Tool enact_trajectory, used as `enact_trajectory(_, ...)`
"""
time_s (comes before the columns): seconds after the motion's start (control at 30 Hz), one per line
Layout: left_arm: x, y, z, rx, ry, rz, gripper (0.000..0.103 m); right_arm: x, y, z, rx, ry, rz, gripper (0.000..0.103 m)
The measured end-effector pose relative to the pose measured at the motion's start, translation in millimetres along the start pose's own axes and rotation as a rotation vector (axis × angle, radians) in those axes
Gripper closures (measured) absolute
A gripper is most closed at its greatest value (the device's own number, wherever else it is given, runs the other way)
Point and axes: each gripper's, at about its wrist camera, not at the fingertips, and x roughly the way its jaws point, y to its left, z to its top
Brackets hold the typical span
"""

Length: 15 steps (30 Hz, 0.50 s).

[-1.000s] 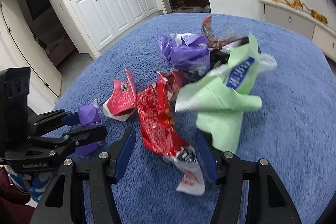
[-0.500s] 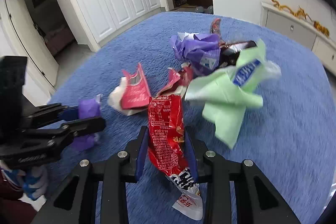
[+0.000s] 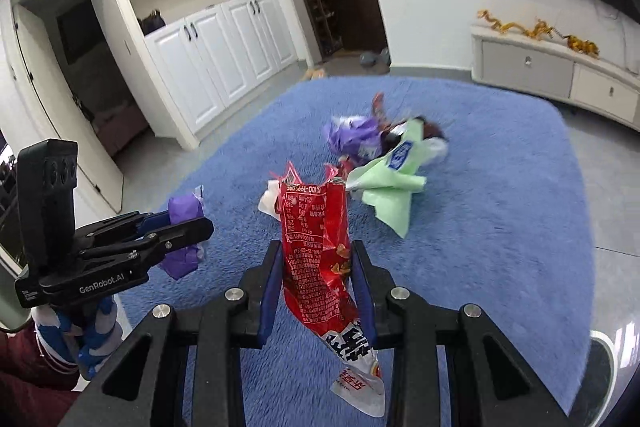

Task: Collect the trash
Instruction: 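Grasp the purple wrapper with the left gripper while the right grasps the red bag, then carry both wrappers over the bin and open both grippers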

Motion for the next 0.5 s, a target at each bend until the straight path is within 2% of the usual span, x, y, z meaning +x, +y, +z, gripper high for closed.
enact_trajectory(0.2,-26,-40,12,0.083,-0.058,0.053,0.068,-50,-7,-13,0.037,-0.076,-0.033,0.072)
enact_trajectory(0.5,-29,-102,27,0.217,-0.087,0.041,0.068,-109,-43,-24,0.111,-0.169,-0.141,0.072)
